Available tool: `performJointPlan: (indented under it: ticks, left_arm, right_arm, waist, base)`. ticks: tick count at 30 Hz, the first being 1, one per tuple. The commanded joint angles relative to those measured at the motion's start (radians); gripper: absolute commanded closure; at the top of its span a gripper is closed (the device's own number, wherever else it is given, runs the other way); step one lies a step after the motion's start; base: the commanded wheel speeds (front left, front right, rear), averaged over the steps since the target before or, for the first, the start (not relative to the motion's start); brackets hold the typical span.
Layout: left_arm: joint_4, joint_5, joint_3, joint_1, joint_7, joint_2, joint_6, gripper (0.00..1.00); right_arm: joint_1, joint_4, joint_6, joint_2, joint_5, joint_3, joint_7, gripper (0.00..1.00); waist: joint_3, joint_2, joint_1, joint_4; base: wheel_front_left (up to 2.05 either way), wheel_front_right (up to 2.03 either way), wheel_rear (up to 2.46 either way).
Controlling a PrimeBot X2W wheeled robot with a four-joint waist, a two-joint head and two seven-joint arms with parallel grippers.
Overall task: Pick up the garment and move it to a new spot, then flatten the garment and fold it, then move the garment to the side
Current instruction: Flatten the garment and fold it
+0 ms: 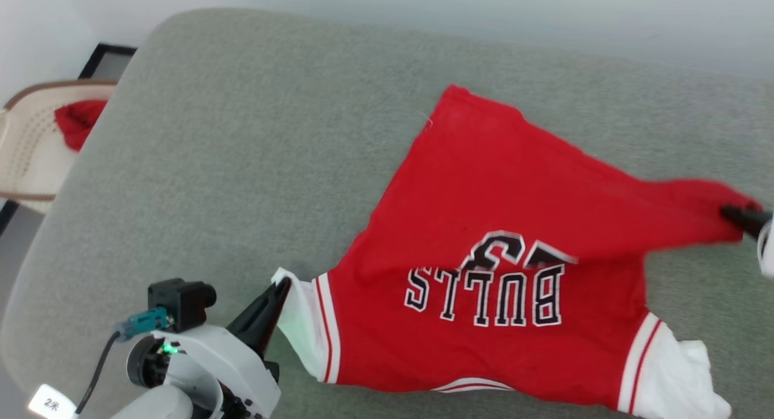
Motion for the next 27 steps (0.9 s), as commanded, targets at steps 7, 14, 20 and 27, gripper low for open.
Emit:
performJointPlan:
  ticks: [7,14,20,27]
  left_arm:
    - [-0.037,-0.009,0.007,0.031,0.008,0.029,0.026,1.0]
    - [-0.062,-0.019,0.016,0.057,-0.001,0.048,0.04,1.0]
    - [-0.073,-0.028,0.019,0.073,-0.005,0.054,0.046,1.0]
    - [-0.078,-0.026,0.018,0.072,-0.003,0.055,0.048,1.0]
  right_arm:
    - [0.283,-0.209,0.0,0.053,0.034,-0.111,0.042,1.0]
    - [0.498,-0.337,0.0,0.139,0.019,-0.204,0.053,1.0]
    - [0.563,-0.35,0.0,0.189,-0.01,-0.225,0.024,1.0]
    - [0.546,-0.344,0.0,0.17,-0.044,-0.194,-0.02,0.0]
  waist:
    - [-0.057,-0.0001,0.0,-0.067]
    - [-0.068,-0.0001,0.0,-0.085]
    - [-0.071,-0.0001,0.0,-0.096]
    - [-0.073,-0.0001,0.0,-0.098]
  base:
    - [0.0,0.0,0.0]
    - [0.0,0.0,0.0]
    - [0.0,0.0,0.0]
    - [0.0,0.0,0.0]
